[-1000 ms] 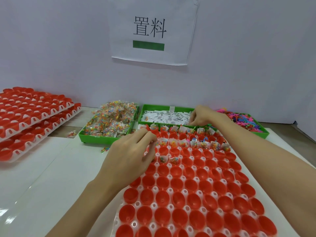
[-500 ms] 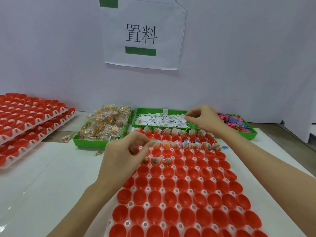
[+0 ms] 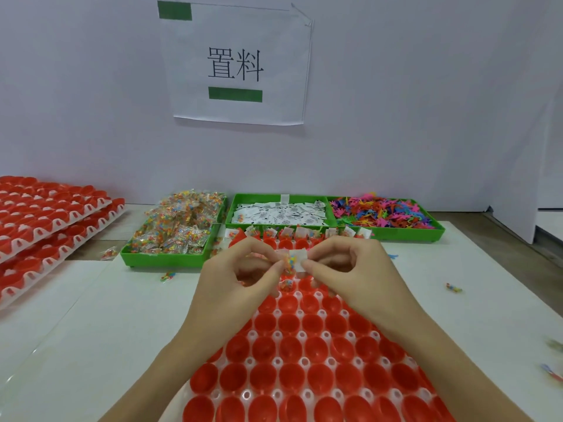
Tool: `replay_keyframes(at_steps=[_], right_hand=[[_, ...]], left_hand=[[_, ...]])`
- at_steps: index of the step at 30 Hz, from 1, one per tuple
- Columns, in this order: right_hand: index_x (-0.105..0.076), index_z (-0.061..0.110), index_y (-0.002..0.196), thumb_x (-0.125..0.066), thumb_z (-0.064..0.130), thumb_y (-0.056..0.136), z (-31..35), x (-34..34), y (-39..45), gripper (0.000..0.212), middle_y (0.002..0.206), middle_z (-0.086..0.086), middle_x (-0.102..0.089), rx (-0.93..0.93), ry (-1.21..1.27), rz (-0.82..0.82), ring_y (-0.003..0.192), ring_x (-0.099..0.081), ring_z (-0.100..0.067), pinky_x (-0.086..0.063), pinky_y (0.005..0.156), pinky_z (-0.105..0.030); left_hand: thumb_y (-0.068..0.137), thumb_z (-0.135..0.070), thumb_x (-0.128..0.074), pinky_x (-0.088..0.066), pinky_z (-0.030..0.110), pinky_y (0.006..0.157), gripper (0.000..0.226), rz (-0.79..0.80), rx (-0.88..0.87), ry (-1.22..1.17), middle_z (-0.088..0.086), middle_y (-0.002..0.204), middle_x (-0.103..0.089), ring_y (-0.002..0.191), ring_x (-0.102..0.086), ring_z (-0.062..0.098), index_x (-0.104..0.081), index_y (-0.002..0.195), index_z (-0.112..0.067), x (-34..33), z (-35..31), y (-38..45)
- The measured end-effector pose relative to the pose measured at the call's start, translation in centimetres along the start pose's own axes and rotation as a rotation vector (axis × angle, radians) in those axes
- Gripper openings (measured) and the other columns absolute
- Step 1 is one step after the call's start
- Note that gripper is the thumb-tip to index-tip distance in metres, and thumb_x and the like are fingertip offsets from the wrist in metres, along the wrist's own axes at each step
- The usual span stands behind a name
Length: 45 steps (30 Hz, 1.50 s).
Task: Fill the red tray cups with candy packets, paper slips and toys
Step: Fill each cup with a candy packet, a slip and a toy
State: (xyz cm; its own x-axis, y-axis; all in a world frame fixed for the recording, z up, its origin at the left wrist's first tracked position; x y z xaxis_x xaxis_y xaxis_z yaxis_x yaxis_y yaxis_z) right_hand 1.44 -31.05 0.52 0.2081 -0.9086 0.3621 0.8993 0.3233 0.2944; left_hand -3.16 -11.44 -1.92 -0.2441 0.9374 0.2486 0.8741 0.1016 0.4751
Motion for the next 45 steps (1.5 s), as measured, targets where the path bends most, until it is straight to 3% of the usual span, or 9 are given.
replay_keyframes(at_steps=[7,11,17,21,26,35,38,41,45], right_hand=[[-0.077,0.019,0.094,-0.078,0.018,0.09,0.1,-0.3,-1.6,0.005,0.079,0.0,-0.079,-0.012,0.129,0.058,0.073,-0.077,-0.014,-0.051,0.063,-0.013],[-0.078,0.017,0.096,-0.07,0.013,0.095,0.0,-0.7,-1.9,0.009,0.082,0.0,-0.079,-0.002,0.147,0.07,0.075,-0.077,-0.016,-0.053,0.062,-0.019],[-0.077,0.019,0.091,-0.062,0.029,0.1,0.3,-0.9,-2.1,0.021,0.083,0.001,-0.078,-0.007,0.142,0.042,0.073,-0.076,-0.015,-0.054,0.058,-0.024],[-0.077,0.015,0.094,-0.07,0.016,0.095,0.1,-0.9,-2.2,0.006,0.082,0.0,-0.078,0.011,0.099,0.043,0.073,-0.075,-0.014,-0.053,0.063,-0.018],[-0.076,0.018,0.09,-0.072,0.015,0.093,-0.2,-0.7,-2.0,0.006,0.078,0.002,-0.077,0.038,0.021,0.004,0.071,-0.073,-0.011,-0.059,0.072,-0.026],[-0.076,0.024,0.09,-0.075,0.029,0.091,-0.1,-0.7,-2.1,0.005,0.079,0.006,-0.076,0.072,-0.048,0.068,0.074,-0.074,-0.012,-0.061,0.076,-0.032],[-0.076,0.021,0.09,-0.071,0.027,0.095,0.0,-0.5,-1.8,0.01,0.08,0.003,-0.076,0.062,-0.039,0.095,0.072,-0.073,-0.014,-0.058,0.07,-0.027],[-0.076,0.017,0.092,-0.062,0.021,0.101,0.1,0.7,-0.7,0.018,0.079,-0.001,-0.077,0.015,-0.029,0.067,0.068,-0.072,-0.014,-0.052,0.059,-0.021],[-0.075,0.019,0.093,-0.061,0.016,0.1,-1.2,4.1,3.3,0.015,0.075,0.004,-0.077,-0.083,-0.236,-0.056,0.065,-0.072,-0.009,-0.051,0.055,-0.016]], left_hand=[[0.087,-0.007,-0.079,-0.056,0.026,0.06,0.009,0.004,0.104,-0.146,0.008,0.076,-0.073,0.064,-0.072,0.023,-0.072,0.082,-0.011,-0.2,-0.6,0.1],[0.085,-0.01,-0.08,-0.055,0.026,0.059,0.012,-0.003,0.196,-0.221,0.007,0.072,-0.072,0.062,-0.069,0.021,-0.072,0.076,-0.013,-0.5,-0.7,0.0],[0.084,-0.007,-0.081,-0.054,0.024,0.06,0.017,-0.016,0.203,-0.183,0.009,0.063,-0.069,0.056,-0.065,0.021,-0.072,0.073,-0.016,-0.7,-0.9,-0.1],[0.082,-0.004,-0.082,-0.056,0.021,0.064,0.014,-0.015,0.211,-0.217,0.009,0.075,-0.074,0.066,-0.07,0.019,-0.075,0.079,-0.016,-0.5,-1.5,-0.1],[0.078,-0.025,-0.083,-0.057,0.018,0.074,0.018,0.151,0.227,-0.232,0.003,0.093,-0.079,0.083,-0.076,0.016,-0.082,0.096,-0.024,-0.1,-2.0,0.0],[0.078,-0.015,-0.086,-0.061,0.025,0.077,0.013,0.248,0.259,-0.199,0.01,0.09,-0.079,0.086,-0.078,0.027,-0.083,0.09,-0.018,0.8,-2.0,0.2],[0.077,-0.01,-0.086,-0.061,0.024,0.075,0.013,0.234,0.288,-0.218,0.013,0.088,-0.079,0.085,-0.078,0.029,-0.082,0.089,-0.012,0.9,-2.0,0.2],[0.076,-0.013,-0.087,-0.063,0.032,0.081,0.013,0.188,0.324,-0.222,0.013,0.088,-0.079,0.084,-0.078,0.03,-0.081,0.087,-0.012,1.0,-1.7,0.2],[0.075,-0.026,-0.087,-0.06,0.026,0.083,0.016,0.178,0.312,-0.181,0.008,0.088,-0.078,0.084,-0.076,0.022,-0.081,0.088,-0.019,1.3,-1.3,0.3]])
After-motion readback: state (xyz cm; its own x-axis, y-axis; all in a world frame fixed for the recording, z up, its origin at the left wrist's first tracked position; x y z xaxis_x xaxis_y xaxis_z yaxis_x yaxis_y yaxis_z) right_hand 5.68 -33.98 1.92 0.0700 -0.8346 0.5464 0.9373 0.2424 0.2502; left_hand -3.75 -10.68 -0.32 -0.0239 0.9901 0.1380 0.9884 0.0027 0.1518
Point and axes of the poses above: each hand's wrist, its own y-axis towards the middle knuckle, its own x-axis out of the back of the hand, z = x × y, the point moved 1 cm from there along y, towards the middle knuckle
